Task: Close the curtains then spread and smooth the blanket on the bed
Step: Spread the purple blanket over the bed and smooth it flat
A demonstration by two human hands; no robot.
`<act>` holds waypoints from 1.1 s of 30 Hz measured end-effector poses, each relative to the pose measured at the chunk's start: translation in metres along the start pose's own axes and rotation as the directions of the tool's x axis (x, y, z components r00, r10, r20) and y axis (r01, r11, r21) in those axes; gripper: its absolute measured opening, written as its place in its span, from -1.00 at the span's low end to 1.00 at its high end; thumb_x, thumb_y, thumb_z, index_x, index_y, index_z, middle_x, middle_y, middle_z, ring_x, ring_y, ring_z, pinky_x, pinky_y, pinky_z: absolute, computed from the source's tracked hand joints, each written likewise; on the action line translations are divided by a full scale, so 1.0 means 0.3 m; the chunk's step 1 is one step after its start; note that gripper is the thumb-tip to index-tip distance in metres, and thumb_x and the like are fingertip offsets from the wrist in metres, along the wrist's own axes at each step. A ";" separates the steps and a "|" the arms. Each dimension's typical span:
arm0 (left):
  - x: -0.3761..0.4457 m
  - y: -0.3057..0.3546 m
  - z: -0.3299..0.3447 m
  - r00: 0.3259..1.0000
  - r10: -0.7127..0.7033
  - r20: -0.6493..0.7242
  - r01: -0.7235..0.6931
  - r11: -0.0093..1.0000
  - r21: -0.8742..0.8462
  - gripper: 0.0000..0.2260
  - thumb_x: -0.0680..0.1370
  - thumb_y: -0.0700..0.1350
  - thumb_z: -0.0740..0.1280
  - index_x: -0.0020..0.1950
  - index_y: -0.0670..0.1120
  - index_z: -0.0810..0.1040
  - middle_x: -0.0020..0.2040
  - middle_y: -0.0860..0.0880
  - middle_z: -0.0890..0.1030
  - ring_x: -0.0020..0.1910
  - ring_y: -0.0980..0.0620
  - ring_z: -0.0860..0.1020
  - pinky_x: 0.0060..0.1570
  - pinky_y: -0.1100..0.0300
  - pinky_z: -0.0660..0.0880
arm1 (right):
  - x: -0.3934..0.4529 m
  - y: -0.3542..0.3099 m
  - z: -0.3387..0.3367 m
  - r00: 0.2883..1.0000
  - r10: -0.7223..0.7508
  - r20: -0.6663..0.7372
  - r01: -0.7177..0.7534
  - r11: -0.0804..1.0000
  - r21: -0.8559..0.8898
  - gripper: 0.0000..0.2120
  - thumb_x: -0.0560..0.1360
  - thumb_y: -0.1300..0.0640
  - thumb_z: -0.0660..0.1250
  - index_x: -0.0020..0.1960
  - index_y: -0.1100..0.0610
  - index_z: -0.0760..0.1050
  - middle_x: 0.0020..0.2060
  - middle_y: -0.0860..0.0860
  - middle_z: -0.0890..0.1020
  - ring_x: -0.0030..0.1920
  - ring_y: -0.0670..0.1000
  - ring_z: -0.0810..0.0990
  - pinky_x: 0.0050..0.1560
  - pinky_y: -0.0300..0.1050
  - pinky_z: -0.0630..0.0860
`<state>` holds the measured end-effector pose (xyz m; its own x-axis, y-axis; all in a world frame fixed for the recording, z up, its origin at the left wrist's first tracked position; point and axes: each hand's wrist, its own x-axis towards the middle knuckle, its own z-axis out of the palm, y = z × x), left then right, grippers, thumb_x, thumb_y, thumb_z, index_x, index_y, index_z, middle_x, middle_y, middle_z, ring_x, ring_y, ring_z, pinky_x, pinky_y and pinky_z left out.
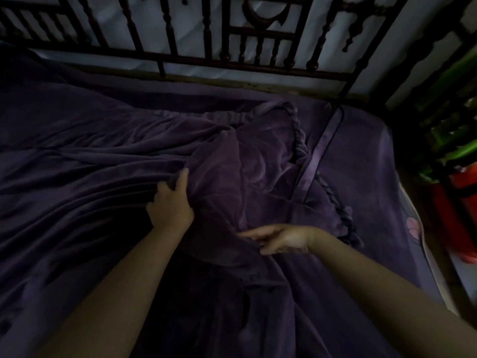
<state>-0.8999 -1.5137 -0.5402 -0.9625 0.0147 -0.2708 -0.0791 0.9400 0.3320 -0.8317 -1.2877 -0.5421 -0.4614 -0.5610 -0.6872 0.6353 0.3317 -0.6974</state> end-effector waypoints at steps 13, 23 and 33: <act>0.139 0.255 0.109 0.733 -0.058 0.677 -0.171 0.949 0.266 -0.50 0.58 0.10 0.04 0.41 -0.17 0.32 0.46 -0.15 0.30 0.39 -0.11 0.33 0.36 0.08 0.24 | 0.100 0.430 -0.271 0.709 0.502 -0.495 0.074 0.645 0.760 -0.44 0.42 -0.26 0.25 0.15 0.19 0.46 -0.07 0.15 0.63 -0.18 0.13 0.62 -0.31 -0.07 0.52; 0.114 0.382 0.235 0.689 -0.350 0.635 -0.323 0.636 0.701 -0.26 0.42 0.13 0.36 0.49 0.05 0.06 0.46 -0.12 0.22 0.40 -0.16 0.27 0.37 -0.19 0.27 | 0.173 0.321 -0.424 0.445 0.508 -0.737 0.696 0.322 0.642 -0.39 0.37 0.32 0.39 0.36 0.31 0.24 0.23 0.24 0.51 0.14 0.22 0.56 0.15 0.17 0.53; -0.070 0.567 -0.015 0.939 -0.235 0.252 -0.152 0.375 0.914 -0.66 0.57 -0.02 0.17 0.33 -0.05 0.42 0.29 0.01 0.47 0.24 0.03 0.45 0.11 0.16 0.40 | -0.410 -0.026 -0.460 0.138 -0.100 -0.985 0.495 0.868 -0.018 -0.58 0.33 0.31 0.36 0.17 0.23 0.40 0.04 0.14 0.57 0.09 0.15 0.53 0.01 -0.09 0.47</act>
<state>-0.8943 -1.3557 -0.4741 -0.8195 -0.1209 -0.5602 0.3539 0.6622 -0.6605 -0.8656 -1.1166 -0.4802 -0.7370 0.6371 -0.2257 0.3118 0.0241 -0.9499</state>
